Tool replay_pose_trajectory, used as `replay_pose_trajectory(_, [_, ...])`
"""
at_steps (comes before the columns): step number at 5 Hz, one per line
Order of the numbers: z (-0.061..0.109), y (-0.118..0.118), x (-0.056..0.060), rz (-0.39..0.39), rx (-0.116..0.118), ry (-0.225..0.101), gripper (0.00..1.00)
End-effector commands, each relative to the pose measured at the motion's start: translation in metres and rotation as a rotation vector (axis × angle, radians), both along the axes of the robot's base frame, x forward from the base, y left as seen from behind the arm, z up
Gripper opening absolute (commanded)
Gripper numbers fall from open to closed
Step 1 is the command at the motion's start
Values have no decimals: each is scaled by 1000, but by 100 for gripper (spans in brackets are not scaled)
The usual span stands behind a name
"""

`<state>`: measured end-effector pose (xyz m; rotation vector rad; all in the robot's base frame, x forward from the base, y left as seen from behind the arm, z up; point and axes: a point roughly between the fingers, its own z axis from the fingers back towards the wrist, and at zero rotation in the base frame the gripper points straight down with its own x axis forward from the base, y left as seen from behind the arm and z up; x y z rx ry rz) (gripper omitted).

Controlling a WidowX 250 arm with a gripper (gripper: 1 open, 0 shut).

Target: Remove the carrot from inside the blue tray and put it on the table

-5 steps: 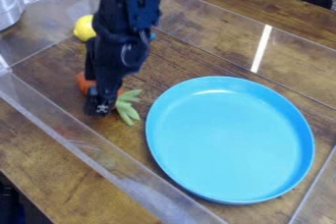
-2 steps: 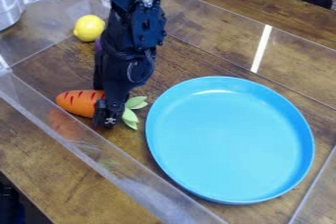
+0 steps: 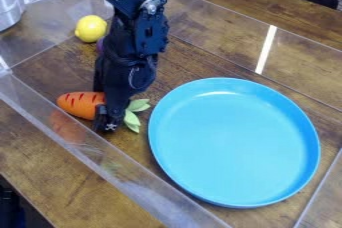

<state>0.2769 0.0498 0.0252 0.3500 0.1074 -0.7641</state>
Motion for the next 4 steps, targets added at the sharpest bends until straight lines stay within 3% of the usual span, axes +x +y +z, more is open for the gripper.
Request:
replay_pose_trajectory(1, [5, 3, 4, 13, 3, -28, 100])
replay_pose_trajectory(4, [4, 9, 6, 34, 11, -34, 100])
